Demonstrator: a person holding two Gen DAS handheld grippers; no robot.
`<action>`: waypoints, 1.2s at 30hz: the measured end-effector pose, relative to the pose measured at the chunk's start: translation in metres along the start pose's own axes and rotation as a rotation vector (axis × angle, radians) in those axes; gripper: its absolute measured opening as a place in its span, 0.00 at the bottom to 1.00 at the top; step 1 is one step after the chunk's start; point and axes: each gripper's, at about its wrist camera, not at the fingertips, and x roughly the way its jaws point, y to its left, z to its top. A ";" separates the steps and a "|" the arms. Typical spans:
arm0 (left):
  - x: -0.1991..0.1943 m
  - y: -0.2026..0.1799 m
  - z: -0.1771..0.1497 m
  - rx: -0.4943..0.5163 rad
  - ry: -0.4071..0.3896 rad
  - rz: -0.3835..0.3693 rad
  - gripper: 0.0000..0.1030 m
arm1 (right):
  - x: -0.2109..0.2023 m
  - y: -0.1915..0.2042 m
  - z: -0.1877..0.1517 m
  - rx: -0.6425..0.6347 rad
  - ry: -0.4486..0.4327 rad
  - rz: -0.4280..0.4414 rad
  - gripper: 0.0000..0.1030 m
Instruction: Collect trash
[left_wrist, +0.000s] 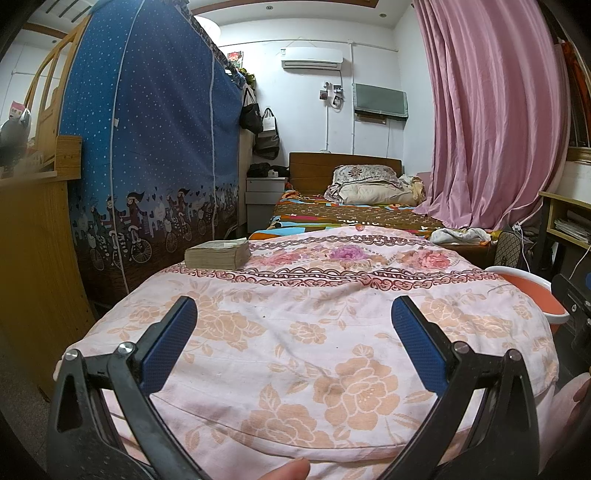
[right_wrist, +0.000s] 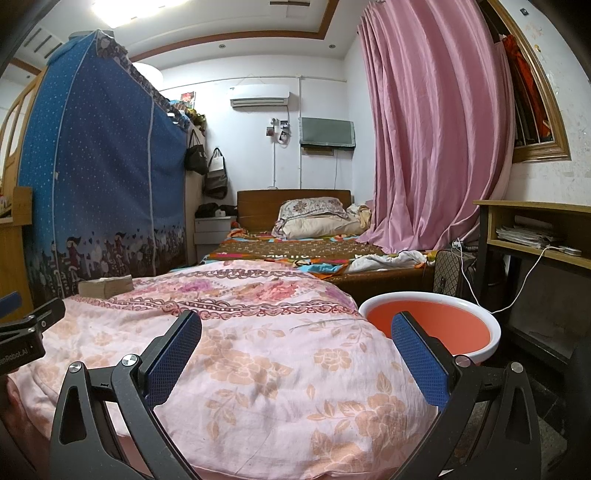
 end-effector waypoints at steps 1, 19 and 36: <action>0.000 0.000 0.000 0.000 0.000 0.000 0.89 | 0.000 0.000 0.000 0.000 0.000 0.000 1.00; 0.000 0.001 0.000 0.000 0.002 -0.001 0.89 | -0.001 0.000 0.001 -0.002 0.002 0.000 1.00; 0.003 0.006 -0.002 -0.019 0.040 0.001 0.89 | -0.002 0.001 -0.001 -0.004 0.005 0.000 1.00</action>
